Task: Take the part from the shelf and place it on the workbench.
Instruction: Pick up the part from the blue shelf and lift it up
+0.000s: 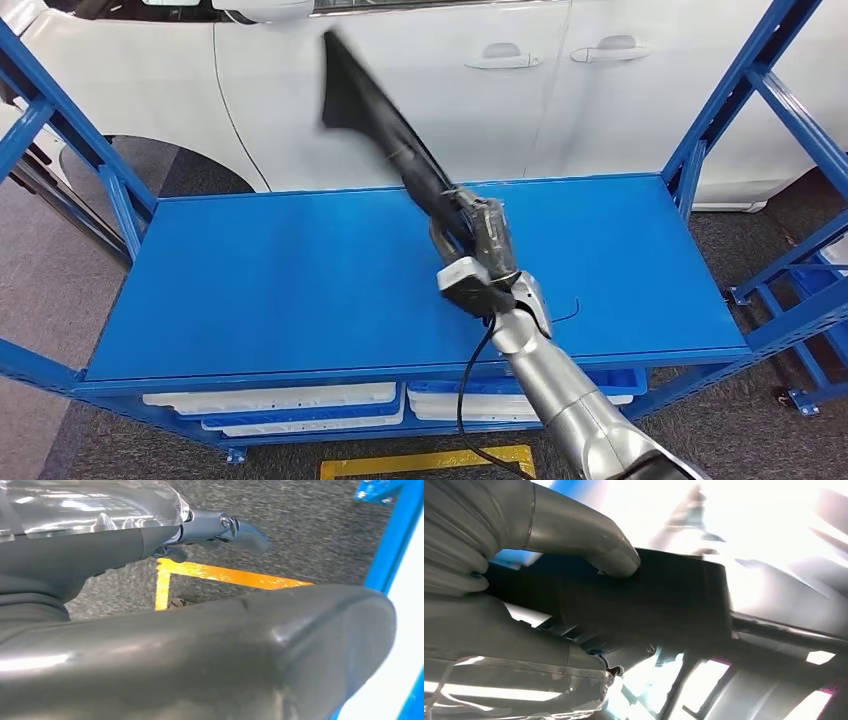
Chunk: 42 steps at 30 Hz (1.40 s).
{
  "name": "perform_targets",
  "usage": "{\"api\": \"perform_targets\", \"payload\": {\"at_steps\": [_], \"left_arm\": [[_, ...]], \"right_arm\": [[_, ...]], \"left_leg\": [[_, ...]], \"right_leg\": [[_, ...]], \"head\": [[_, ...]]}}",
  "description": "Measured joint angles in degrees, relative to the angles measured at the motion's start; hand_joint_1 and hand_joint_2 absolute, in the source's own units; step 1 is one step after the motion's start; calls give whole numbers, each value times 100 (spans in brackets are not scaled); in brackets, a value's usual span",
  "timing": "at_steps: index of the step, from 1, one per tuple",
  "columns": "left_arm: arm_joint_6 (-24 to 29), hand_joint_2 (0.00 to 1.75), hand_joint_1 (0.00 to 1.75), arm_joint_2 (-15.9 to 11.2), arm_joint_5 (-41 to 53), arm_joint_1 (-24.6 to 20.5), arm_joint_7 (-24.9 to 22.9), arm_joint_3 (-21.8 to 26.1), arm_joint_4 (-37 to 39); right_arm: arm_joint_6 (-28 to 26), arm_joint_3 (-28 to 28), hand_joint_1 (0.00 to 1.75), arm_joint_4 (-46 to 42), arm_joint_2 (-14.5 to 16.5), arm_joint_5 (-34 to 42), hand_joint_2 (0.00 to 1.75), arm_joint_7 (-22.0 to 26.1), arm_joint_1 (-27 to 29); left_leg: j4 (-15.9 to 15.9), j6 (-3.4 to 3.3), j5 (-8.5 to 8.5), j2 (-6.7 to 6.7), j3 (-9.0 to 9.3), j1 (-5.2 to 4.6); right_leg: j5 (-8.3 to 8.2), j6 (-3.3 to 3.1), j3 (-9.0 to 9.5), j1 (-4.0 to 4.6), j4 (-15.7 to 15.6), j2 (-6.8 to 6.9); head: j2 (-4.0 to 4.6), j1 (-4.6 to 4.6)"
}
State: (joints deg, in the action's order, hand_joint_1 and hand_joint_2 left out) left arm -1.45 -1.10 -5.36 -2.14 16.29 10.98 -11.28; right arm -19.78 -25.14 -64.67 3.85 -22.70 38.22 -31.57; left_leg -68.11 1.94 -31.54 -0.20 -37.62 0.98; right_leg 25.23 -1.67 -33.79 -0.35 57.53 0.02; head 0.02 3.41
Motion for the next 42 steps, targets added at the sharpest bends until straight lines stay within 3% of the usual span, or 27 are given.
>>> {"api": "perform_targets", "payload": {"at_steps": [2,3,4,6,8,11,13,15,18,20,22,24,28,30,32,33,34,35,38,39,42], "left_arm": [[-60,0,0,-4,-15,13,-97,50,0],[-83,0,0,-4,-33,20,-124,80,0],[-98,0,0,-6,-53,25,-139,111,0],[-108,0,0,-15,-97,25,-144,169,0],[-109,0,0,-27,-113,16,-143,222,0],[-109,0,0,-36,-119,-1,-142,263,0],[-100,0,0,-35,-126,-2,-137,280,0],[-88,0,0,-34,-131,-11,-131,293,0],[-81,0,0,-34,-132,-14,-129,295,0],[-35,0,0,-34,-142,-15,-133,315,0],[100,0,0,-21,-131,-20,-172,367,0],[219,0,0,-6,-108,-25,-209,408,0],[297,0,0,-5,-53,-16,-264,445,0],[317,0,0,-12,-7,-20,-286,464,0],[324,0,0,-27,36,-19,-291,490,0],[325,0,0,-34,47,-17,-292,502,0],[325,0,0,-37,55,-16,-292,511,0],[324,0,0,-38,60,-15,-292,519,0],[314,0,0,-52,100,-29,-286,528,0],[305,0,0,-58,122,-37,-281,528,0],[269,0,0,-63,193,-42,-281,528,1]], "right_arm": [[725,34,175,-1128,-142,1043,175,127,211],[1123,63,175,-1686,-200,1456,175,145,308],[1556,103,175,-2277,-236,1841,175,158,391],[2300,216,175,-3375,-258,2385,175,196,487],[2639,313,175,-4158,-259,2592,175,226,523],[2771,424,175,-4867,-264,2680,175,214,632],[3077,498,175,-5165,-259,2831,175,202,686],[3359,547,175,-5311,-251,2954,175,198,722],[3428,556,175,-5337,-248,2978,175,198,734],[3814,582,175,-5381,-206,3121,175,199,844],[4314,481,175,-5384,-119,3246,175,181,1073],[4446,326,175,-5338,-42,3139,175,161,1273],[4308,154,175,-5203,14,2924,175,160,1389],[4157,11,175,-5051,1,2921,175,160,1345],[4067,-138,175,-4914,-24,2924,175,157,1330],[4047,-202,175,-4862,-37,2925,175,155,1332],[4033,-260,175,-4815,-50,2922,175,154,1334],[4022,-308,175,-4778,-62,2912,175,154,1334],[4005,-439,175,-4660,-102,2838,175,156,1330],[3987,-484,175,-4610,-112,2786,175,156,1320],[3802,-619,175,-4455,-133,2542,175,156,1285]], "left_leg": [[-609,22,-199,0,-275,5],[-608,20,-126,1,-275,6],[-379,8,50,1,-168,6],[430,-49,456,-1,237,-8],[962,-116,588,-6,516,-34],[1079,-198,555,-10,565,-41],[1129,-266,588,0,583,-19],[1147,-304,603,7,587,-12],[1147,-310,604,9,585,-12],[1143,-315,614,12,582,-14],[1071,-292,609,7,542,-19],[971,-226,589,-7,473,-38],[910,-82,567,-10,386,-25],[556,-27,247,-8,254,-11],[-143,10,-220,-7,18,-5],[-434,20,-370,-7,-60,-3],[-550,22,-416,-7,-49,-3],[-443,13,-359,-7,75,-3],[724,-63,24,-7,838,-23],[998,-93,92,-9,992,-42],[1147,-183,201,-15,1007,-88]], "right_leg": [[9,-9,1,3,5,3],[18,-7,5,4,11,2],[31,-2,13,4,18,-1],[67,25,53,15,29,-6],[90,69,79,30,37,-11],[100,160,74,22,44,-11],[246,218,-5,13,239,-11],[424,244,-120,7,498,-10],[487,248,-171,5,605,-10],[726,268,-419,-1,1147,-10],[580,276,-305,-34,987,-7],[199,236,46,-46,254,-8],[100,84,-15,-27,167,-12],[25,3,-70,-42,132,6],[-44,-30,-160,-30,133,15],[-85,-32,-215,-22,136,16],[-127,-31,-272,-16,139,17],[-170,-25,-326,-10,140,16],[-291,17,-422,6,140,15],[-329,46,-433,7,135,16],[-449,155,-439,-5,94,16]], "head": [[0,0],[0,0],[0,0],[0,0],[0,0],[0,-1],[0,-1],[0,-2],[0,-2],[0,-2],[0,-2],[0,-1],[0,-1],[0,0],[0,0],[0,0],[0,0],[0,0],[0,0],[0,1],[0,0]]}}
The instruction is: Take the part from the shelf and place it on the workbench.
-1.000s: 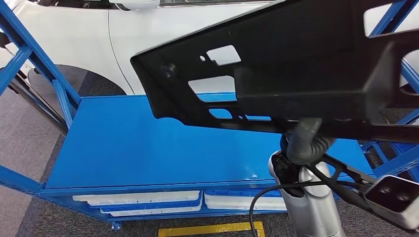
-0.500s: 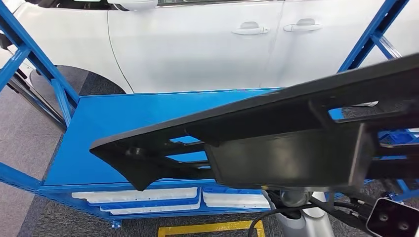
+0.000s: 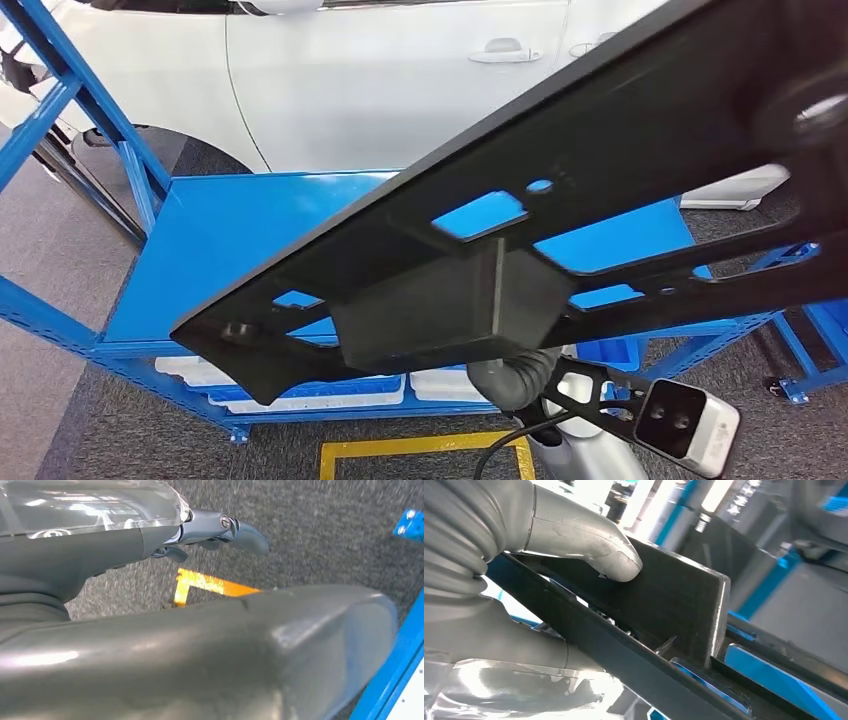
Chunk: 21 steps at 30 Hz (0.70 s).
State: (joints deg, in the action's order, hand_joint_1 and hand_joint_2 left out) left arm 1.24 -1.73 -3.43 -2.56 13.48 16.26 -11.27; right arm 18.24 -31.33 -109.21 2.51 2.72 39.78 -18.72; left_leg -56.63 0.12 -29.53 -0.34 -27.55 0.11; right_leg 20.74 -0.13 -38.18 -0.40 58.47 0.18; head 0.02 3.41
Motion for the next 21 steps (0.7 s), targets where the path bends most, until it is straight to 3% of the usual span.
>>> {"api": "perform_targets", "payload": {"at_steps": [1,2,3,5,6,7,8,9,11,13,15,17,19,21], "left_arm": [[-17,0,0,2,19,0,-7,0,0],[-35,0,0,7,34,-2,-15,0,0],[-52,0,0,13,48,-5,-23,0,0],[-73,0,0,27,69,-6,-40,-1,-1],[-79,0,0,35,81,-1,-53,-2,-1],[-84,0,0,44,93,4,-69,-2,-1],[-87,0,0,53,106,10,-89,-2,-1],[-87,0,0,64,113,15,-111,-2,0],[-78,0,0,88,120,23,-145,-1,0],[-65,0,0,108,120,28,-164,0,0],[-56,0,0,116,120,37,-173,1,1],[-54,0,0,123,120,49,-176,2,2],[-53,0,0,132,120,56,-179,3,2],[-52,0,0,136,120,56,-181,3,2]], "right_arm": [[-97,-34,175,34,-9,-77,175,1,-3],[-197,-57,175,49,-22,-136,175,1,-3],[-289,-66,175,53,-38,-177,175,1,-1],[-398,-64,175,33,-75,-217,175,2,31],[-409,-52,175,6,-100,-220,175,3,70],[-401,-34,175,-30,-128,-217,175,4,120],[-376,-7,175,-74,-158,-205,175,4,171],[-338,28,175,-128,-185,-187,175,4,219],[-247,113,175,-256,-226,-135,175,4,292],[-166,208,175,-383,-258,-80,175,8,359],[-112,284,175,-466,-287,-43,175,10,414],[-92,328,175,-513,-308,-33,175,9,439],[-89,353,175,-542,-319,-32,175,8,458],[-87,369,175,-557,-327,-32,175,8,488]], "left_leg": [[17,-32,65,11,-25,10],[38,-71,142,23,-69,25],[60,-103,222,36,-132,43],[57,-143,348,54,-288,47],[46,-143,402,57,-370,46],[30,-138,450,59,-452,47],[6,-127,493,61,-535,48],[-28,-112,528,61,-616,51],[-121,-71,582,58,-759,46],[-186,-11,630,53,-837,32],[-186,66,703,52,-862,33],[-265,132,599,50,-913,57],[-693,178,126,49,-1053,76],[-1416,213,-369,50,-1223,79]], "right_leg": [[11,31,-20,-5,4,-7],[128,58,-65,-7,80,-13],[351,82,-143,-9,271,-18],[944,119,-341,-26,971,-20],[1133,138,-410,-33,1338,-20],[1195,153,-415,-37,1582,-19],[1141,164,-326,-42,1638,-19],[1014,167,-121,-48,1462,-17],[862,151,488,-48,685,-16],[906,93,860,-27,116,-23],[900,5,860,-5,19,-28],[797,-98,789,-11,-13,-12],[669,-175,672,-22,-34,3],[544,-196,511,-9,-28,3]], "head": [[0,-1],[0,-1],[0,-2],[0,-1],[0,-1],[0,-1],[0,-1],[0,-1],[0,-1],[0,2],[0,2],[0,1],[0,2],[0,2]]}}
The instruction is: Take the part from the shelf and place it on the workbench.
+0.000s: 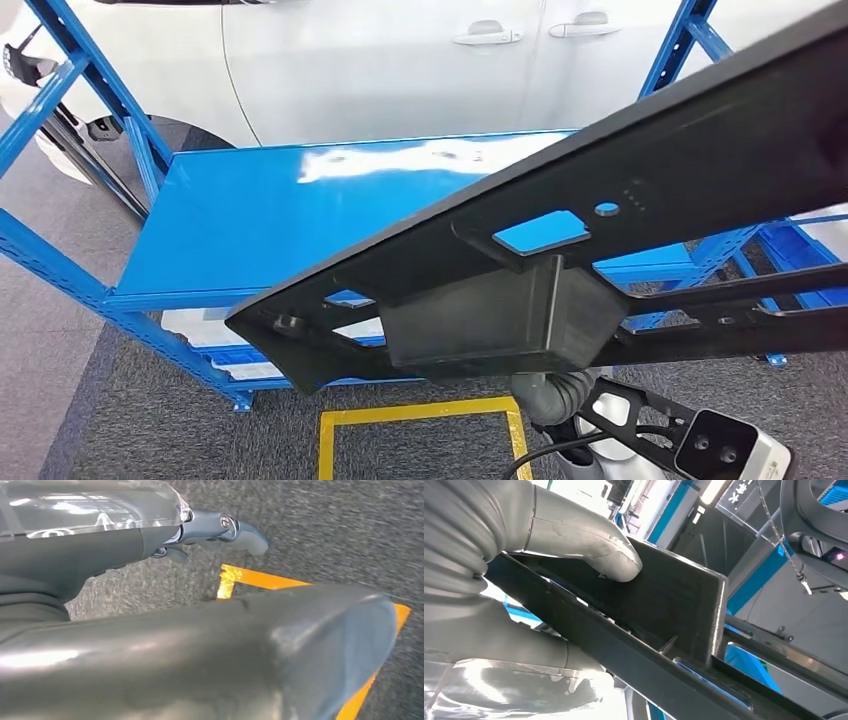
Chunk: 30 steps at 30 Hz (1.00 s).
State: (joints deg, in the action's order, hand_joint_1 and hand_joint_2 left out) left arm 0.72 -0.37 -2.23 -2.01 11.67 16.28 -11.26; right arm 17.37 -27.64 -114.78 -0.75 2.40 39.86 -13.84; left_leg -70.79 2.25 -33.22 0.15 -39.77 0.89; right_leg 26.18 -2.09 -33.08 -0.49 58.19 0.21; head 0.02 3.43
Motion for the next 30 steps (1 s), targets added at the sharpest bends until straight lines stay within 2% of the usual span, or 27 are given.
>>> {"api": "perform_targets", "payload": {"at_steps": [1,2,3,4,5,6,7,8,9,10,11,12,13,15,16,17,18,19,20,21,22,23,24,26,27,28,30], "left_arm": [[1,0,0,1,0,-1,0,0,0],[2,0,0,2,0,-1,-1,0,0],[3,0,0,3,4,-2,-2,0,0],[4,0,0,3,15,-5,-4,0,0],[4,0,0,-1,32,-11,-6,-1,-1],[2,0,0,-4,58,-18,-6,-2,-1],[-2,0,0,-7,83,-21,-4,-3,-2],[-5,0,0,-9,101,-21,-2,-4,-2],[-7,0,0,-6,114,-15,0,-4,-2],[-6,0,0,2,118,-8,1,-4,-2],[-4,0,0,13,120,-6,0,-4,-1],[-1,0,0,25,120,-5,1,-4,-1],[3,0,0,43,120,-5,2,-3,0],[7,0,0,72,116,-5,12,-1,0],[7,0,0,89,112,-4,18,1,0],[8,0,0,102,108,-2,24,3,0],[10,0,0,115,104,-1,27,4,0],[13,0,0,128,103,1,31,5,0],[16,0,0,136,103,2,33,7,0],[20,0,0,141,103,1,35,8,0],[22,0,0,144,103,0,37,10,0],[24,0,0,144,103,1,36,13,0],[21,0,0,143,103,4,34,18,0],[9,0,0,137,109,17,27,32,1],[-2,0,0,134,120,23,26,37,2],[-13,0,0,131,134,27,28,41,2],[-30,0,0,130,166,24,38,42,2]], "right_arm": [[7,6,175,-4,-7,0,175,-1,16],[25,14,175,-7,-13,2,175,-1,29],[60,29,175,-12,-20,3,175,-1,41],[115,56,175,-27,-26,2,175,-1,59],[189,97,175,-55,-31,-1,175,-1,90],[275,153,175,-99,-34,-9,175,-1,139],[359,214,175,-152,-38,-20,175,-1,204],[442,276,175,-207,-40,-29,175,-1,277],[518,333,175,-259,-42,-39,175,0,353],[596,387,175,-303,-43,-46,175,1,426],[681,441,175,-344,-43,-51,175,2,495],[766,498,175,-381,-43,-55,175,0,558],[844,557,175,-408,-43,-56,175,0,613],[961,668,175,-433,-43,-47,175,-2,706],[1004,716,175,-435,-43,-33,175,-1,747],[1044,763,175,-436,-43,-15,175,-1,781],[1086,809,175,-436,-44,3,175,-1,803],[1123,851,175,-436,-44,16,175,-1,815],[1156,889,175,-436,-43,23,175,-1,818],[1186,922,175,-436,-43,26,175,-2,816],[1206,951,175,-434,-42,27,175,-2,813],[1221,977,175,-429,-40,27,175,-2,807],[1232,998,175,-421,-37,26,175,-1,800],[1240,1020,175,-395,-31,19,175,0,780],[1240,1021,175,-385,-26,14,175,0,767],[1237,1022,175,-377,-21,9,175,-1,753],[1226,1022,175,-366,-11,1,175,-2,728]], "left_leg": [[-273,8,-79,0,-20,0],[-382,5,-29,0,42,-1],[-286,-11,115,0,202,-3],[7,-43,276,-2,462,-12],[434,-90,348,-4,789,-29],[890,-131,343,-4,1100,-48],[1235,-166,305,-6,1321,-71],[1449,-193,256,-7,1441,-94],[1532,-211,271,-6,1453,-109],[1550,-240,337,-1,1421,-101],[1581,-277,407,12,1385,-91],[1605,-319,489,27,1327,-76],[1622,-350,569,41,1256,-61],[1601,-377,705,53,1074,-68],[1581,-369,771,55,975,-68],[1551,-359,833,57,869,-66],[1511,-343,888,59,759,-62],[1458,-321,935,59,647,-56],[1395,-295,971,58,546,-52],[1325,-267,999,55,456,-53],[1270,-234,1029,51,392,-57],[1235,-199,1065,49,350,-63],[1223,-163,1106,47,324,-62],[1190,-91,1097,41,272,-38],[1086,-61,956,38,219,-24],[884,-34,718,35,146,-14],[198,5,152,34,-33,-11]], "right_leg": [[-64,0,-88,9,5,0],[-127,3,-176,18,12,0],[-187,8,-258,28,20,0],[-245,16,-331,36,26,-1],[-298,30,-387,47,33,-1],[-349,53,-425,55,36,3],[-401,80,-439,56,27,13],[-452,114,-441,50,11,24],[-509,149,-437,41,-14,34],[-542,183,-441,34,-29,36],[-484,215,-468,30,4,27],[-305,243,-520,28,134,14],[-23,267,-594,22,375,2],[564,308,-757,3,1102,-9],[675,328,-795,-8,1428,-9],[639,346,-768,-22,1622,-9],[493,360,-648,-38,1621,-8],[327,371,-428,-55,1420,-8],[252,377,-135,-70,1063,-8],[283,369,167,-67,641,-13],[364,344,382,-58,311,-17],[451,304,498,-44,104,-21],[478,254,520,-23,22,-23],[380,140,427,-25,20,-4],[316,90,369,-27,12,7],[246,50,297,-32,5,17],[113,20,134,-19,12,20]], "head": [[0,0],[0,0],[0,0],[0,0],[0,0],[0,-1],[0,-2],[0,-2],[0,-2],[0,-2],[0,-2],[0,-2],[0,-2],[0,-2],[0,-2],[0,-2],[0,-2],[0,-2],[0,-2],[0,-2],[0,-2],[0,-2],[0,-2],[0,-2],[0,-2],[0,-2],[0,-2]]}}
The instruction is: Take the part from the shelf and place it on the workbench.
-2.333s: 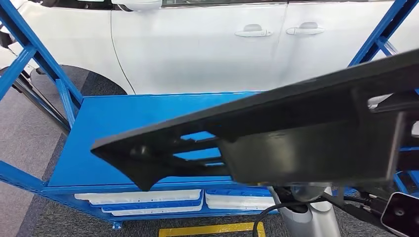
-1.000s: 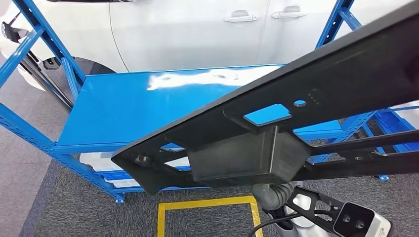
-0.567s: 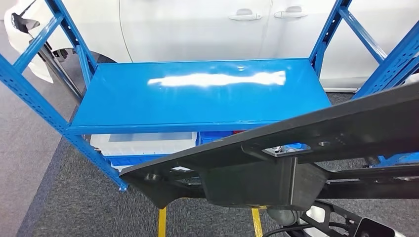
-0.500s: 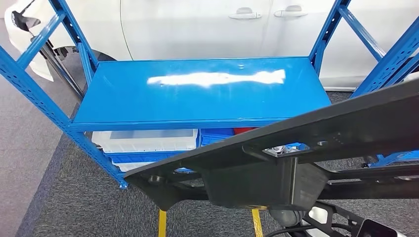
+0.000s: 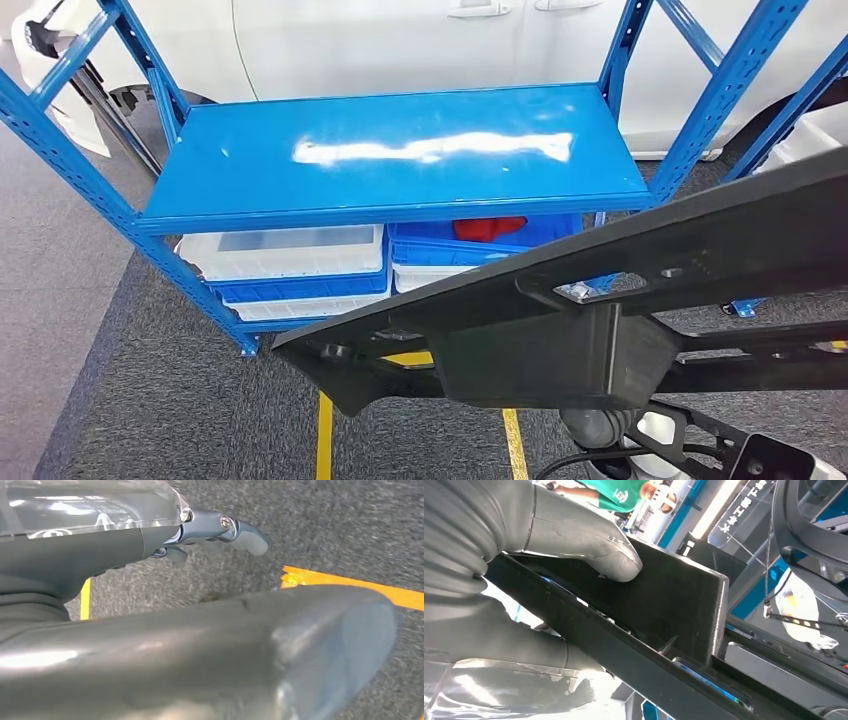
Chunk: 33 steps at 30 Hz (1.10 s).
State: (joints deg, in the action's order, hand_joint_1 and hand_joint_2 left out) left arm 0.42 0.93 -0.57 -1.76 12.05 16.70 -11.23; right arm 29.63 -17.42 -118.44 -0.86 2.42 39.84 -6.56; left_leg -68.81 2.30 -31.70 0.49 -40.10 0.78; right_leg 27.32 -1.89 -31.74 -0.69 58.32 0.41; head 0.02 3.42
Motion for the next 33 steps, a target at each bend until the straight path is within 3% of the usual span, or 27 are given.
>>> {"api": "perform_targets", "payload": {"at_steps": [1,2,3,5,6,8,9,11,12,13,15,17,18,19,21,23,27,29,31,32,33], "left_arm": [[-4,0,0,-1,15,-3,4,0,0],[-7,0,0,-1,28,-7,8,0,0],[-9,0,0,-1,37,-8,10,0,0],[-10,0,0,-3,47,-14,13,0,-1],[-10,0,0,-9,49,-22,14,1,-1],[-4,0,0,-20,54,-44,14,3,-2],[-1,0,0,-24,57,-50,14,4,-2],[3,0,0,-24,71,-49,11,8,-2],[1,0,0,-22,87,-47,9,8,-2],[-3,0,0,-21,106,-44,5,9,-2],[-19,0,0,-19,149,-42,-4,8,-2],[-38,0,0,-19,172,-35,-19,7,-2],[-46,0,0,-19,175,-31,-26,7,-2],[-53,0,0,-19,177,-28,-33,8,-2],[-64,0,0,-18,177,-29,-34,8,-2],[-73,0,0,-16,177,-23,-19,9,-2],[-79,0,0,-14,178,-23,11,12,-2],[-81,0,0,-15,179,-33,21,13,-2],[-82,0,0,-17,182,-29,28,22,-2],[-82,0,0,-18,183,-22,29,30,-2],[-80,0,0,-18,184,-15,29,41,-2]], "right_arm": [[-5,0,175,9,2,-3,175,0,-7],[-9,0,175,19,3,-5,175,0,-13],[-11,0,175,26,3,-5,175,-1,-16],[-10,1,175,33,3,-4,175,-1,-29],[-5,3,175,33,4,-2,175,-1,-38],[12,11,175,31,11,3,175,0,-54],[25,19,175,28,20,4,175,1,-59],[55,49,175,21,43,5,175,1,-65],[73,71,175,13,52,4,175,2,-67],[87,96,175,3,56,3,175,2,-68],[109,149,175,-18,58,4,175,3,-63],[126,197,175,-25,58,10,175,2,-54],[137,217,175,-26,58,15,175,2,-51],[157,237,175,-28,58,21,175,2,-50],[228,275,175,-36,58,61,175,2,-56],[342,330,175,-40,75,140,175,2,-64],[463,443,175,-45,132,220,175,3,-73],[528,484,175,-46,169,231,175,3,-82],[619,555,175,-46,209,251,175,3,-84],[661,603,175,-46,222,260,175,3,-81],[700,662,175,-46,234,268,175,3,-79]], "left_leg": [[-339,10,-156,0,-52,0],[-557,10,-172,0,-41,-1],[-585,-3,-60,-1,57,-2],[-89,-73,267,-3,525,-18],[358,-132,303,-3,855,-40],[1094,-212,188,-2,1333,-88],[1279,-235,129,-1,1423,-108],[1372,-269,197,3,1409,-101],[1401,-297,250,9,1393,-86],[1425,-322,303,16,1372,-70],[1411,-357,373,26,1289,-68],[1363,-357,410,27,1198,-72],[1334,-352,417,26,1164,-71],[1302,-343,415,23,1140,-69],[1227,-305,387,35,1104,-80],[1159,-254,360,65,1056,-105],[1055,-143,264,126,999,-100],[578,-80,-40,55,789,-73],[-192,-37,-378,17,436,-53],[-446,-27,-432,14,314,-44],[-495,-23,-368,11,284,-35]], "right_leg": [[-65,-1,-89,8,6,1],[-124,0,-180,17,12,1],[-178,4,-265,27,18,1],[-277,17,-404,43,25,-1],[-326,33,-448,56,29,-1],[-413,88,-485,57,27,14],[-455,126,-488,51,15,24],[-500,199,-497,35,2,30],[-423,228,-537,34,86,22],[-271,254,-616,33,276,11],[187,292,-896,20,1004,-9],[423,321,-1076,4,1589,-14],[381,329,-1021,-4,1587,-14],[246,330,-854,-12,1351,-14],[-30,299,-405,5,569,80],[-106,219,-200,35,125,165],[-131,73,-226,33,55,50],[-164,21,-229,14,23,-8],[-178,4,-249,13,25,-86],[-181,3,-252,13,28,-130],[-183,7,-251,13,31,-179]], "head": [[0,0],[0,0],[0,-1],[0,1],[0,1],[0,1],[0,1],[0,-1],[0,-1],[0,-1],[0,-1],[0,-1],[0,-1],[0,-1],[0,-1],[0,0],[0,1],[0,1],[0,2],[0,2],[0,2]]}}
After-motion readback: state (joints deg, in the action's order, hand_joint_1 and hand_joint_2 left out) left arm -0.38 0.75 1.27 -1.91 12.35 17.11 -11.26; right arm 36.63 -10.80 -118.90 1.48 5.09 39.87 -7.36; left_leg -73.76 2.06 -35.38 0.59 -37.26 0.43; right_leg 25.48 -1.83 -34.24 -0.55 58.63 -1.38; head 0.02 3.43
